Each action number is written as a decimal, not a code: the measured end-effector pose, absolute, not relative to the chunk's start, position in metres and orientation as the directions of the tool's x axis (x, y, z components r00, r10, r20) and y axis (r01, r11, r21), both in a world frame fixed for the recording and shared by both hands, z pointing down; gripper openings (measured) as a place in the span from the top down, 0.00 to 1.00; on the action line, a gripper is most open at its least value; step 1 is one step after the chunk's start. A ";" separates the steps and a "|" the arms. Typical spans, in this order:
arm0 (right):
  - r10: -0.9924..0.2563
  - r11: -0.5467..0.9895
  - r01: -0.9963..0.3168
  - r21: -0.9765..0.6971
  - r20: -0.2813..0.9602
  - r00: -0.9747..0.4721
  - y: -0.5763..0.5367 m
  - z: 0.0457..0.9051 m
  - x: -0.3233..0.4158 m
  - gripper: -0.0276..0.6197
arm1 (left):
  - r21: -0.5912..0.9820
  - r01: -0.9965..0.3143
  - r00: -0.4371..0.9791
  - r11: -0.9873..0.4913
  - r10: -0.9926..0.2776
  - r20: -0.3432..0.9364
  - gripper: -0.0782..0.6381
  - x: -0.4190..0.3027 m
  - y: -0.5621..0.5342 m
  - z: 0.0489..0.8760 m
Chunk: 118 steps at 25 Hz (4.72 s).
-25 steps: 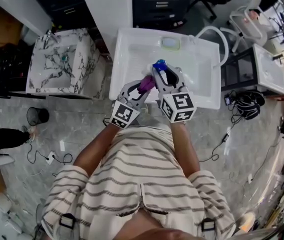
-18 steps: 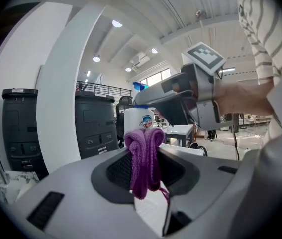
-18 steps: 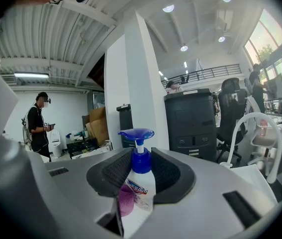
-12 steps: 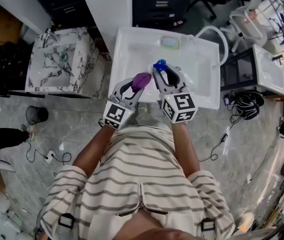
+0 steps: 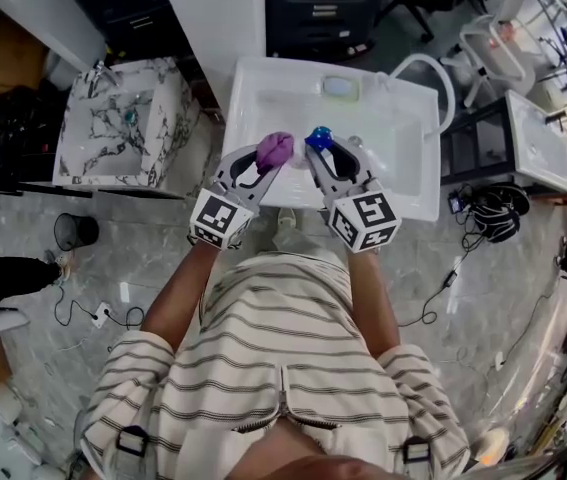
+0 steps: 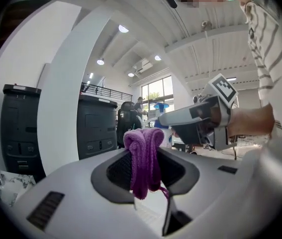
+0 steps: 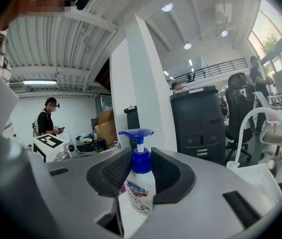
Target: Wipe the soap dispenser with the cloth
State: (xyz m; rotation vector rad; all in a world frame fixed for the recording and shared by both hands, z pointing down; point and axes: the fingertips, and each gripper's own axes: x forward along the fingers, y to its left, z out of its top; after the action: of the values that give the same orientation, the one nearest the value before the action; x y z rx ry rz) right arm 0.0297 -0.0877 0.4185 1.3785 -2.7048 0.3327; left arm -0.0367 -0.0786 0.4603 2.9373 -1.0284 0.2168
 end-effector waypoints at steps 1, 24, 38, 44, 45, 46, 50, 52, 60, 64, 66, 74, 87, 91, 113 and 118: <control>-0.783 0.579 -0.802 -0.149 0.174 -0.597 -0.086 0.418 0.029 0.75 | -0.027 -0.604 0.786 -0.796 -0.602 0.139 0.72 -0.036 -0.079 0.460; -0.624 0.765 -0.638 -0.088 0.141 -0.768 -0.058 0.401 0.016 0.75 | -0.083 -0.234 0.959 -0.969 -0.244 0.146 0.73 -0.016 -0.072 0.448; -0.505 0.847 -0.511 -0.145 0.078 -0.859 -0.034 0.392 0.007 0.75 | 0.066 -0.009 0.991 -0.998 -0.001 0.132 0.73 -0.010 -0.059 0.452; -0.466 0.868 -0.470 -0.162 0.064 -0.883 -0.027 0.388 0.000 0.75 | 0.155 0.036 0.990 -0.987 0.056 0.129 0.73 -0.010 -0.054 0.463; -0.463 0.868 -0.466 -0.169 0.061 -0.884 -0.027 0.388 0.000 0.75 | 0.163 0.043 0.990 -0.986 0.065 0.129 0.73 -0.010 -0.053 0.464; -0.460 0.869 -0.463 -0.173 0.058 -0.886 -0.027 0.387 0.000 0.75 | 0.171 0.050 0.989 -0.984 0.072 0.128 0.73 -0.010 -0.053 0.464; -0.446 0.876 -0.444 -0.188 0.034 -0.894 -0.025 0.383 0.001 0.75 | 0.195 0.067 0.985 -0.978 0.096 0.141 0.73 -0.008 -0.051 0.470; -0.442 0.878 -0.438 -0.194 0.023 -0.897 -0.024 0.381 0.001 0.75 | 0.205 0.072 0.984 -0.976 0.103 0.146 0.73 -0.007 -0.049 0.472; -0.457 0.866 -0.440 -0.240 -0.020 -0.889 -0.026 0.379 0.010 0.75 | 0.238 0.066 0.979 -0.969 0.109 0.173 0.73 -0.012 -0.043 0.490; -0.468 0.860 -0.448 -0.246 -0.026 -0.883 -0.027 0.378 0.011 0.75 | 0.258 0.049 0.980 -0.965 0.097 0.175 0.73 -0.020 -0.040 0.494; -0.478 0.853 -0.458 -0.250 -0.022 -0.878 -0.030 0.379 0.013 0.75 | 0.267 0.034 0.983 -0.963 0.080 0.165 0.73 -0.023 -0.039 0.493; -0.538 0.811 -0.525 -0.258 0.021 -0.843 -0.042 0.386 0.016 0.75 | 0.302 -0.033 0.995 -0.953 -0.003 0.100 0.73 -0.041 -0.035 0.486; -0.675 0.714 -0.674 -0.189 0.066 -0.735 -0.059 0.392 0.028 0.75 | 0.232 -0.242 0.970 -0.942 -0.240 0.038 0.73 -0.040 -0.049 0.450; -0.705 0.685 -0.705 -0.184 0.080 -0.705 -0.065 0.397 0.030 0.75 | 0.195 -0.296 0.955 -0.935 -0.289 0.066 0.73 -0.039 -0.052 0.446; -0.852 0.486 -0.862 -0.145 0.141 -0.504 -0.164 0.443 0.052 0.75 | 0.110 -0.647 0.762 -0.755 -0.636 0.120 0.73 -0.042 -0.120 0.444; -0.873 0.442 -0.888 -0.125 0.167 -0.458 -0.209 0.471 0.055 0.75 | 0.151 -0.683 0.730 -0.714 -0.667 0.148 0.73 -0.043 -0.150 0.455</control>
State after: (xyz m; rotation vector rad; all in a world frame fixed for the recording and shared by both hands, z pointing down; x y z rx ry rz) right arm 0.0552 -0.2090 0.4714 1.5922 -2.6008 0.2979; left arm -0.0428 -0.1496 0.4553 2.7375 -1.0802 0.1223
